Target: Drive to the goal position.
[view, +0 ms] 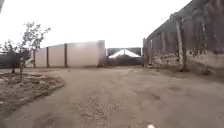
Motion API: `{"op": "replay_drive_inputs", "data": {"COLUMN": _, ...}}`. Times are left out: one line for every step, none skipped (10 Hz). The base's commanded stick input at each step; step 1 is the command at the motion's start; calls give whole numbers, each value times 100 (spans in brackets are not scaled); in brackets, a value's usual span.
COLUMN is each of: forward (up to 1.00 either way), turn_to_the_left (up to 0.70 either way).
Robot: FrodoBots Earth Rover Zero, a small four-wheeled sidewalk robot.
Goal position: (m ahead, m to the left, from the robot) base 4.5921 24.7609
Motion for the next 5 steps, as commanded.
{"op": "replay_drive_inputs", "data": {"forward": 50, "turn_to_the_left": 0}}
{"op": "replay_drive_inputs", "data": {"forward": 50, "turn_to_the_left": 0}}
{"op": "replay_drive_inputs", "data": {"forward": 50, "turn_to_the_left": 0}}
{"op": "replay_drive_inputs", "data": {"forward": 50, "turn_to_the_left": 0}}
{"op": "replay_drive_inputs", "data": {"forward": 50, "turn_to_the_left": 0}}
